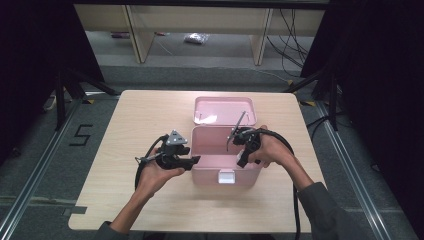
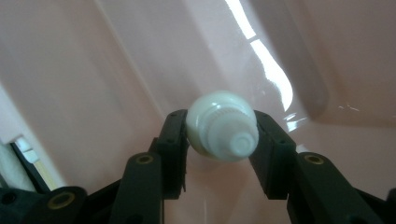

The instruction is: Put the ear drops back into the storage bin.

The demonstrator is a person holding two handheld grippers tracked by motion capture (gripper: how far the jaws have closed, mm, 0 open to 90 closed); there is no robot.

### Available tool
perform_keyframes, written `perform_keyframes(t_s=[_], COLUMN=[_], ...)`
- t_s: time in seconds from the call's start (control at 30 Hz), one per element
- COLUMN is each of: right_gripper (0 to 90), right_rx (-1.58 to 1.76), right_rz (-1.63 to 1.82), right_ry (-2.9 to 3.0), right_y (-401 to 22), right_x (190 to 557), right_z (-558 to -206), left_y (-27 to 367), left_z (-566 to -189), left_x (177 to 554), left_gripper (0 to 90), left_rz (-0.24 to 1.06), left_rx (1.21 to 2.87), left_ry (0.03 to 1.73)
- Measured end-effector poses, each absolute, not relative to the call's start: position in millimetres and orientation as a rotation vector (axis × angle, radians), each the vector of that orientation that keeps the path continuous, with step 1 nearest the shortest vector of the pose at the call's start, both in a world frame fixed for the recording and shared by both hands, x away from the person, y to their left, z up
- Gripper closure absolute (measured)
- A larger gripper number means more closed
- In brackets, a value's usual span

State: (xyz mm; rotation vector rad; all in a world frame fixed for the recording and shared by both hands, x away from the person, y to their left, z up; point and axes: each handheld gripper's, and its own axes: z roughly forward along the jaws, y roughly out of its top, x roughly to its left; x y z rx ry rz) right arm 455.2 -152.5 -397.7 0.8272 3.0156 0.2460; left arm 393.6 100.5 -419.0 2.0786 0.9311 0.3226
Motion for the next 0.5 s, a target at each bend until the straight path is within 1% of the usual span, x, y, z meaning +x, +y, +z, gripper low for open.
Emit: perform_keyframes(t_s=[0.23, 0.5], right_gripper=[60.4, 60.4], right_rx=[0.83, 0.8], right_rz=[0.247, 0.236], right_ry=[3.012, 3.004], right_y=[-153.4, -154.2], right_x=[455.9, 456.8], right_z=[-405.1, -405.9], left_y=[100.5, 100.3], left_z=[-419.0, -419.1], left_x=[393.7, 393.6], left_gripper=[50.3, 50.2], left_rz=[0.321, 0.321], left_rx=[2.078, 2.077], left_ry=[0.932, 0.936])
